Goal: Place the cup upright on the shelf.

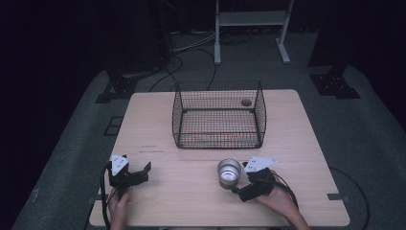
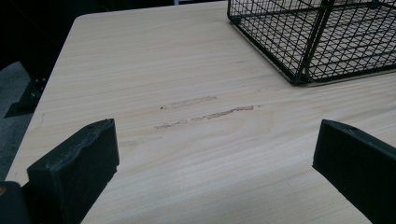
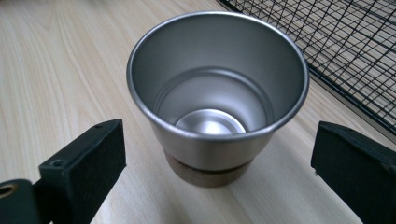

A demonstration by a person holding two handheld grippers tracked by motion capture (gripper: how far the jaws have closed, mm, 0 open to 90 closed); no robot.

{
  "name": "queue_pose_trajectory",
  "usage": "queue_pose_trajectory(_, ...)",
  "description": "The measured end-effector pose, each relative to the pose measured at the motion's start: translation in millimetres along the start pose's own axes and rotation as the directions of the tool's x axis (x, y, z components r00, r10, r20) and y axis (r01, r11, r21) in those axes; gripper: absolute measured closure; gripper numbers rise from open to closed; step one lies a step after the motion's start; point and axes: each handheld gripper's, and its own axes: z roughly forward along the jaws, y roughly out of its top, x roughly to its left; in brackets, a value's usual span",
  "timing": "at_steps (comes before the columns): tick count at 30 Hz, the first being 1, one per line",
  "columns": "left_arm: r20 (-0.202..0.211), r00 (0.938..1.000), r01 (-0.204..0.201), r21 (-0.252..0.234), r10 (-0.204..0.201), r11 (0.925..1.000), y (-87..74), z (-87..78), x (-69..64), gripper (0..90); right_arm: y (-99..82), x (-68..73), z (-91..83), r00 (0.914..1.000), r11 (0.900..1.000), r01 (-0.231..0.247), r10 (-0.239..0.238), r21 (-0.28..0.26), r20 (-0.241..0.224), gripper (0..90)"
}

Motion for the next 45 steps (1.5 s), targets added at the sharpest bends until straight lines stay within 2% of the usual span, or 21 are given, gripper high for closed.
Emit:
queue_pose_trajectory(4,0.000,1.0000,0.000,0.001,0.000,1.0000,0.0,-0.1,0.1,0.0,1.3,-2.3,3.5,0.9999,0.9999,-0.011,0.011,-0.007,-0.003,2.6)
queue_pose_trajectory(11,0.000,1.0000,0.001,-0.001,-0.001,1.0000,0.0,0.0,0.1,0.0,9.5,0.3,14.2,0.9997,0.9997,0.022,-0.022,-0.002,-0.004,2.6)
queue_pose_trajectory(17,0.000,1.0000,0.001,-0.001,-0.001,1.0000,0.0,0.0,0.1,0.0,12.7,-0.1,22.6,0.9995,0.9996,0.028,-0.028,0.009,0.011,4.7)
queue_pose_trajectory(20,0.000,1.0000,0.002,0.000,-0.002,1.0000,0.0,-0.1,0.1,0.0,13.4,0.0,22.2,0.9997,0.9997,0.024,-0.024,-0.011,0.012,7.0)
queue_pose_trajectory(22,0.001,1.0000,0.001,-0.001,-0.001,1.0000,0.0,0.0,0.1,0.0,14.0,-0.3,20.9,0.9995,0.9991,0.032,-0.031,-0.029,0.002,14.4)
queue_pose_trajectory(26,0.001,1.0000,0.001,-0.001,-0.001,1.0000,0.0,-0.1,0.0,0.0,14.9,0.1,21.5,0.9996,0.9990,0.029,-0.029,-0.033,-0.003,16.5)
queue_pose_trajectory(38,0.000,1.0000,0.001,-0.001,-0.001,1.0000,0.0,-0.1,0.0,0.0,19.0,0.3,16.8,0.9993,0.9994,0.009,-0.010,-0.034,-0.035,17.9)
queue_pose_trajectory(41,0.001,1.0000,0.001,-0.001,-0.001,1.0000,0.0,-0.1,0.0,0.0,24.0,-1.6,14.0,0.9996,0.9995,0.008,-0.008,-0.031,-0.026,17.9)
queue_pose_trajectory(45,0.001,1.0000,0.002,-0.001,-0.002,1.0000,-0.1,-0.1,0.1,0.0,34.6,-4.0,8.8,0.9987,0.9989,-0.009,0.007,-0.047,-0.051,17.9)
